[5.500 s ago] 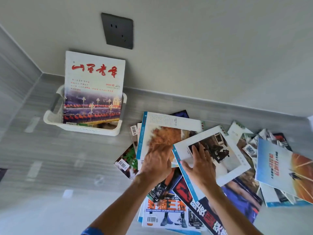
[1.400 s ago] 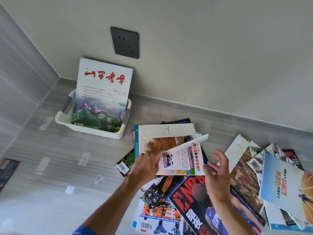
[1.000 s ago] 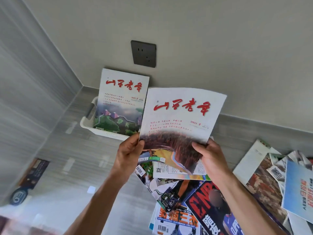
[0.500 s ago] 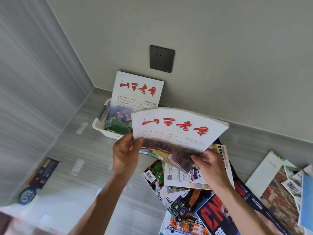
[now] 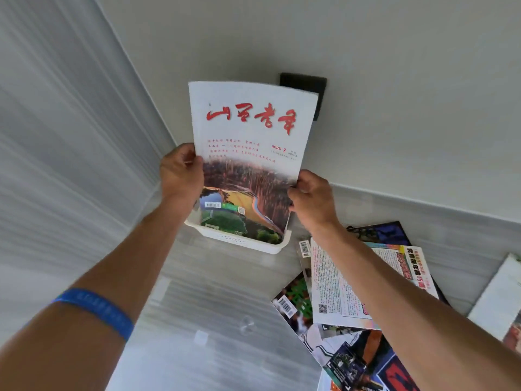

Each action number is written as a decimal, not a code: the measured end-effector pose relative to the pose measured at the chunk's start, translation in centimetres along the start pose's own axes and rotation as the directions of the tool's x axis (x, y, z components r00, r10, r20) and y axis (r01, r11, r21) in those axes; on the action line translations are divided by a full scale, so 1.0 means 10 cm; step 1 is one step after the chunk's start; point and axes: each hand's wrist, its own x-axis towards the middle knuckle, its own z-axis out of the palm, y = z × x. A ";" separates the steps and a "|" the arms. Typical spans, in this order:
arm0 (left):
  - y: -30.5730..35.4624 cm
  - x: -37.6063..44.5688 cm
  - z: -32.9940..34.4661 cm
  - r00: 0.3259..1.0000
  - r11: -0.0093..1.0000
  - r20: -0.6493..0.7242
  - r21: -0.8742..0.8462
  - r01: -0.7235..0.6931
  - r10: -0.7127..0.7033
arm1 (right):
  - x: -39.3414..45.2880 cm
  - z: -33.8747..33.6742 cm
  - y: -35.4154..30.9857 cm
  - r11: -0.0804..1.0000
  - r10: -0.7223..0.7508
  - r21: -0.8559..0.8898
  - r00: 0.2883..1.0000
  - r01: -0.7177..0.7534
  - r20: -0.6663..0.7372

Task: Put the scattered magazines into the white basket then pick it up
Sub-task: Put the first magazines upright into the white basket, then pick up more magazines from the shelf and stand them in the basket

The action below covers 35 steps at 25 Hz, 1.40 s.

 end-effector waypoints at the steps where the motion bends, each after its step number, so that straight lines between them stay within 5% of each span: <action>1: -0.11 0.04 0.01 1.000 0.998 0.029 0.063 -0.008 0.007 | 0.06 0.05 0.08 0.999 0.032 -0.038 0.999 -0.032 -0.019; 6: -0.45 0.22 0.10 0.993 0.960 0.118 0.280 -0.011 -0.023 | 0.20 0.17 0.35 0.961 0.111 -0.251 0.993 -0.116 -0.036; 10: -0.49 0.12 0.16 0.989 0.931 0.098 0.358 0.066 -0.108 | 0.11 0.05 0.43 0.962 0.140 -0.234 0.990 -0.139 -0.013; 13: -0.43 -0.48 0.24 0.972 0.939 0.145 0.267 -0.217 0.184 | -0.42 -0.37 0.67 0.963 0.212 -0.152 0.973 -0.224 -0.093; 16: -0.35 -1.58 0.40 0.881 0.898 0.241 0.068 -0.435 0.408 | -1.29 -0.93 0.99 0.934 0.191 -0.282 0.974 -0.220 -0.126; 19: -0.31 -2.52 0.66 0.804 0.910 0.459 -0.025 -0.414 0.378 | -1.92 -1.38 1.26 0.889 0.160 -0.406 0.974 -0.212 -0.157; 23: -0.27 -3.25 1.06 0.583 0.873 0.768 0.067 -0.484 0.264 | -2.42 -1.93 1.47 0.820 0.120 -0.512 0.951 -0.256 -0.285; 26: -0.24 -3.55 1.26 0.461 0.758 0.843 0.103 -0.644 0.277 | -2.47 -2.36 1.56 0.797 0.136 -0.519 0.929 -0.310 -0.345; 31: -0.16 -3.99 1.52 0.387 0.705 0.915 0.201 -0.680 0.113 | -2.69 -2.89 1.92 0.451 0.445 -0.784 0.869 -0.428 -0.218; 35: -0.13 -4.24 1.67 0.322 0.601 0.912 0.112 -0.792 0.255 | -2.92 -3.10 2.07 0.597 0.361 -0.726 0.922 -0.343 -0.139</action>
